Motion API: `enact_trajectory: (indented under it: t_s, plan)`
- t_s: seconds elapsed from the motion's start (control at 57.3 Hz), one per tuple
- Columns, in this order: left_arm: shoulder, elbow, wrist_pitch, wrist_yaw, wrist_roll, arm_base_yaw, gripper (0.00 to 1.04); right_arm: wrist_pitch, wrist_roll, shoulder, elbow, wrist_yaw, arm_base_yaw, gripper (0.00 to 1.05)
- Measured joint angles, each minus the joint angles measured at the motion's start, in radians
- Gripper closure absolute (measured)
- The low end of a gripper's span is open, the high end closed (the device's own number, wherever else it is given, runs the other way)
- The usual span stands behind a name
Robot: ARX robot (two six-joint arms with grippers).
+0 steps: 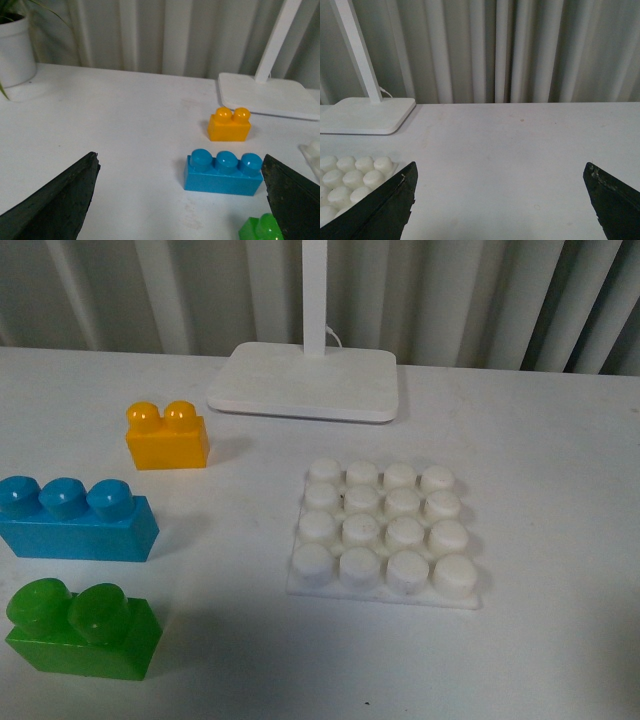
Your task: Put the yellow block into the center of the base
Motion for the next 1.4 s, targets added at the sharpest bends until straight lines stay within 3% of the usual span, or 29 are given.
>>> enact_trajectory:
  t_s: [0.122, 0.227, 0.314, 0.471, 0.768, 0.89, 1.029, 1.396]
  plan:
    - [0.267, 0.123, 0.129, 0.151, 0.117, 0.019, 0.06, 0.000, 0.000, 0.000, 0.000, -0.001, 0.000, 0.09]
    - [0.498, 0.283, 0.130, 0.319, 0.271, 0.034, 0.06, 0.000, 0.000, 0.000, 0.000, -0.001, 0.000, 0.09]
    - [0.675, 0.419, 0.056, 0.442, 0.440, 0.038, 0.06, 0.000, 0.000, 0.000, 0.000, -0.001, 0.000, 0.09]
    - [0.977, 0.700, -0.177, 0.565, 0.748, 0.033, 0.06, 0.000, 0.000, 0.000, 0.000, -0.001, 0.000, 0.09]
    - [1.346, 1.083, -0.556, 0.529, 1.069, -0.009, 0.06, 0.000, 0.000, 0.000, 0.000, -0.001, 0.000, 0.09]
    - [1.510, 1.236, -0.726, 0.439, 1.191, -0.019, 0.06, 0.000, 0.000, 0.000, 0.000, -0.001, 0.000, 0.09]
    - [1.676, 1.397, -0.758, 0.297, 1.275, -0.033, 0.06, 0.000, 0.000, 0.000, 0.000, -0.001, 0.000, 0.09]
    - [1.853, 1.577, -0.779, 0.209, 1.324, -0.113, 0.06, 0.000, 0.000, 0.000, 0.000, -0.001, 0.000, 0.09]
